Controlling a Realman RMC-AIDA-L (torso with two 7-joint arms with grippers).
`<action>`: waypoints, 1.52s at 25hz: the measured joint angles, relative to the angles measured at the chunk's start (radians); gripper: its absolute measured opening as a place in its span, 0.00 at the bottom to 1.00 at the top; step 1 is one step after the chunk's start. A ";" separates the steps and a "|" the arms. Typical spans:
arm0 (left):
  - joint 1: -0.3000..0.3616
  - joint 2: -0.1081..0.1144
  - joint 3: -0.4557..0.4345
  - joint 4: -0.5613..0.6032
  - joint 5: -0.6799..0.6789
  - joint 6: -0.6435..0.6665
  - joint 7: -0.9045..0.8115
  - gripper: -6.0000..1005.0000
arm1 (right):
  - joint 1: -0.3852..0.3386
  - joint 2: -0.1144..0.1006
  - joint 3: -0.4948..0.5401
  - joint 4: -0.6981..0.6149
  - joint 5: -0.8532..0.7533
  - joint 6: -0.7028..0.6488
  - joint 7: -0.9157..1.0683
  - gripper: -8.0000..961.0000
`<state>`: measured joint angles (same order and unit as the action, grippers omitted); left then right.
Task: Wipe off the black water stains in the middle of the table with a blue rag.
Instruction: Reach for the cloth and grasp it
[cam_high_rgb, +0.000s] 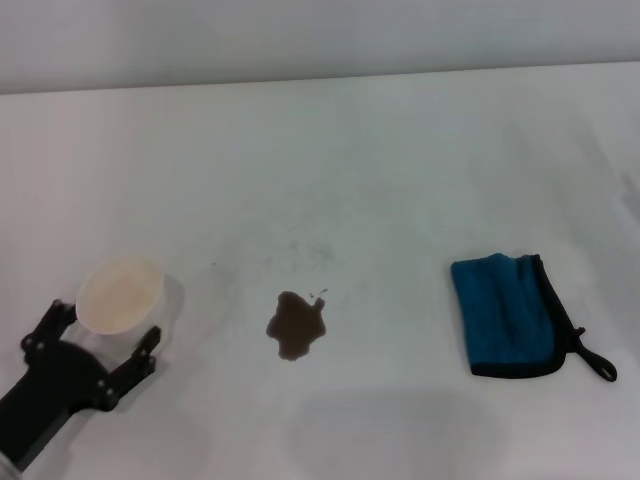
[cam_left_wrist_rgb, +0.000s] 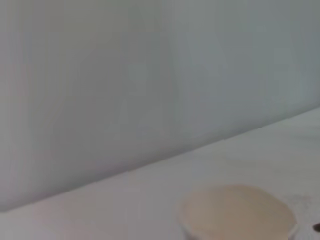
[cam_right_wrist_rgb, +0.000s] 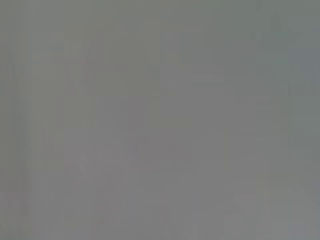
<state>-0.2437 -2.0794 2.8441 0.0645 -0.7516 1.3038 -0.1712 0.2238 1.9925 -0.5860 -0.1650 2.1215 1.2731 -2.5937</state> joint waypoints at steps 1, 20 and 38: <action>0.009 0.000 0.000 0.000 -0.008 0.008 -0.005 0.88 | -0.003 0.000 0.000 -0.001 0.000 0.006 0.001 0.83; 0.137 0.000 0.000 0.003 -0.104 0.135 -0.036 0.88 | -0.090 -0.063 -0.011 -0.427 -0.375 -0.109 1.153 0.83; 0.001 0.008 -0.002 -0.094 -0.200 0.136 -0.120 0.88 | 0.174 -0.044 -0.094 -0.992 -1.204 0.515 1.941 0.82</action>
<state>-0.2429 -2.0714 2.8424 -0.0300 -0.9514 1.4400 -0.2914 0.3980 1.9486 -0.6797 -1.1568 0.9178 1.7882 -0.6523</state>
